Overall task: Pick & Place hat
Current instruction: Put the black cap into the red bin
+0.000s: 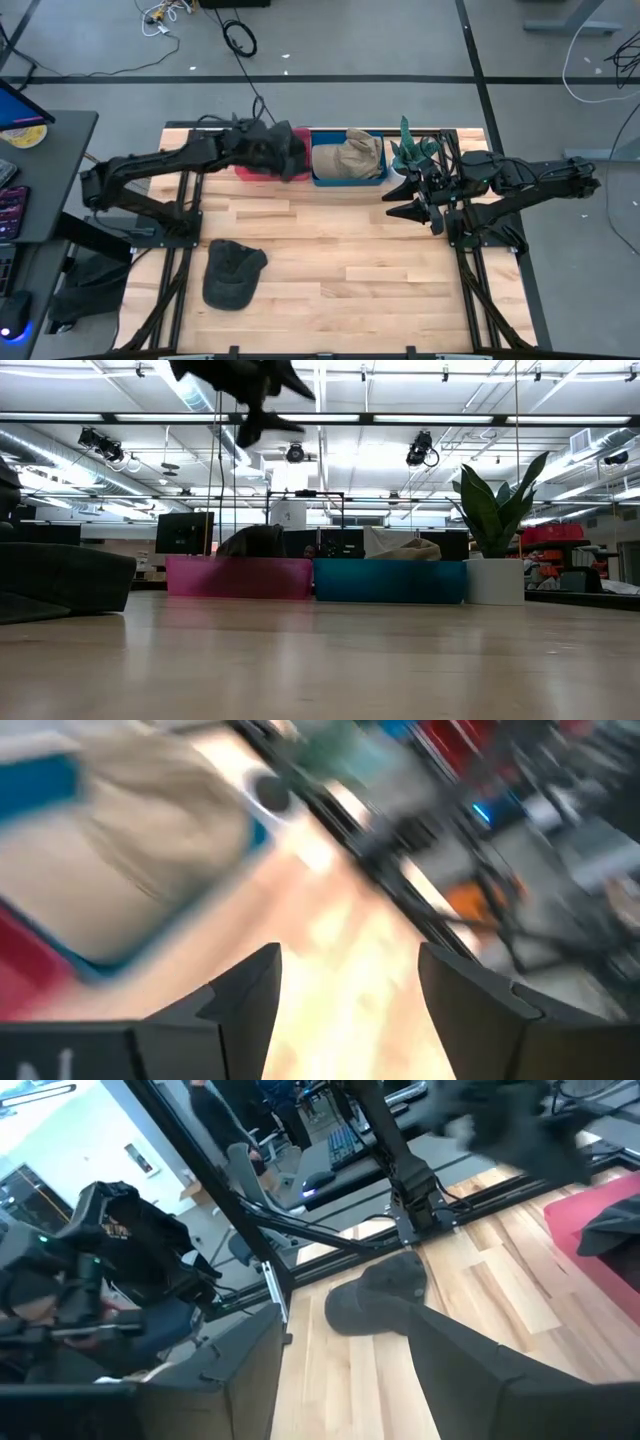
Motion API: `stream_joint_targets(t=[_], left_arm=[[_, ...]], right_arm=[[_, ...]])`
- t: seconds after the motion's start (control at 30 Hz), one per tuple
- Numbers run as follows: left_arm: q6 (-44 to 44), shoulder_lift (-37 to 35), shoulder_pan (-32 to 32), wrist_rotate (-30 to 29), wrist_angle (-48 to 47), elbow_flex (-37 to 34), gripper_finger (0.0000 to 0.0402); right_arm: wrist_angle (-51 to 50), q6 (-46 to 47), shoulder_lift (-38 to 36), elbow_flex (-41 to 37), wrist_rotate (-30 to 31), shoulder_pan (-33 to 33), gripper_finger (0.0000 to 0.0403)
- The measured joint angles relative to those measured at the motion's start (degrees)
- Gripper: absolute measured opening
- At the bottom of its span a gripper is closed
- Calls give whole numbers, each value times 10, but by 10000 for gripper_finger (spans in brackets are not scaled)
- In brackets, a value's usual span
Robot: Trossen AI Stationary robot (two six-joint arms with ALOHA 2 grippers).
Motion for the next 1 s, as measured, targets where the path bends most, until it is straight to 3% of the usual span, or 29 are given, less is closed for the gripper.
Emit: stream_joint_targets(t=[0.1,0.33,0.47,0.7,0.87,1.0], left_arm=[[-4,-31,-38,32,-45,0,238],[-12,-42,-172,38,-188,0,238],[-66,-34,-236,34,-241,0,238],[-185,-16,-337,15,-234,0,238],[-211,24,-405,-4,-225,0,238],[-215,80,-441,30,-167,0,238]], right_arm=[[-12,0,0,0,0,0,219],[-32,0,0,0,0,0,219],[-33,0,0,0,0,0,219],[-34,-9,0,0,0,0,219],[-34,-26,0,0,0,0,219],[-37,-38,0,0,-1,0,219]])
